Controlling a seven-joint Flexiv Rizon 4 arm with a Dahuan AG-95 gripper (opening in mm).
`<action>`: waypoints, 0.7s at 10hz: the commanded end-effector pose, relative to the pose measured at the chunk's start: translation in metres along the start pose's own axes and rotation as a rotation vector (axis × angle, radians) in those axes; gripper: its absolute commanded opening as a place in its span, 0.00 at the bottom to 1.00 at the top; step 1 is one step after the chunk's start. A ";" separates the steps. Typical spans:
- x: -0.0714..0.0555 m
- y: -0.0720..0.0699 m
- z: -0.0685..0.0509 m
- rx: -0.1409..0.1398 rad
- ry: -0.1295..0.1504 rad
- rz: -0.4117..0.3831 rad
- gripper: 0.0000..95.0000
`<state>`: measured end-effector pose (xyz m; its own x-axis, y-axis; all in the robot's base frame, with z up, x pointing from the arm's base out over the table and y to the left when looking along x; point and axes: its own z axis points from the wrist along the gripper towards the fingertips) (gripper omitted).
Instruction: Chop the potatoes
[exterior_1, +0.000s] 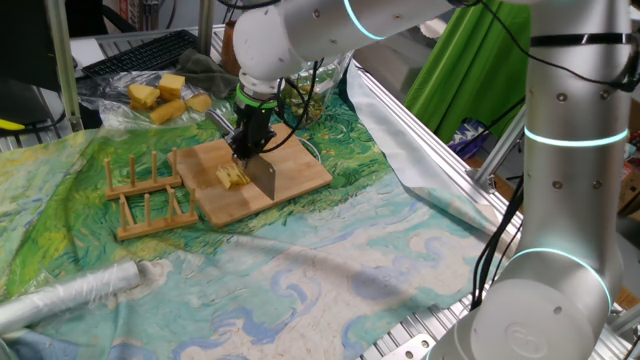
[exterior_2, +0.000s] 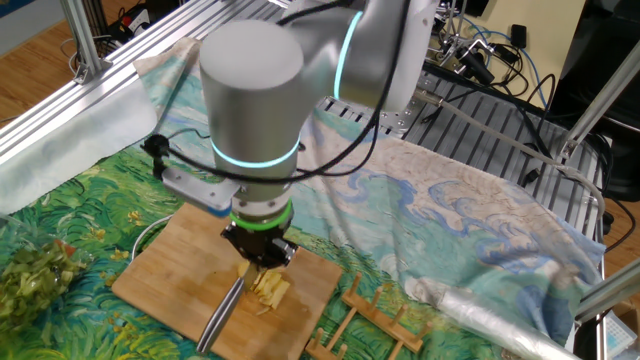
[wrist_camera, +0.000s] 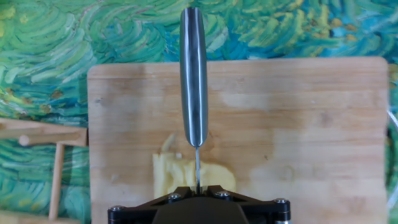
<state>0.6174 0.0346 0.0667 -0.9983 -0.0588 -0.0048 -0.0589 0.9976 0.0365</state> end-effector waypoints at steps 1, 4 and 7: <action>0.001 -0.002 -0.006 0.000 0.000 -0.017 0.00; -0.002 -0.006 -0.010 0.014 -0.010 -0.044 0.00; -0.002 -0.009 -0.009 0.016 -0.014 -0.046 0.00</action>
<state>0.6190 0.0254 0.0750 -0.9943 -0.1044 -0.0207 -0.1048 0.9943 0.0180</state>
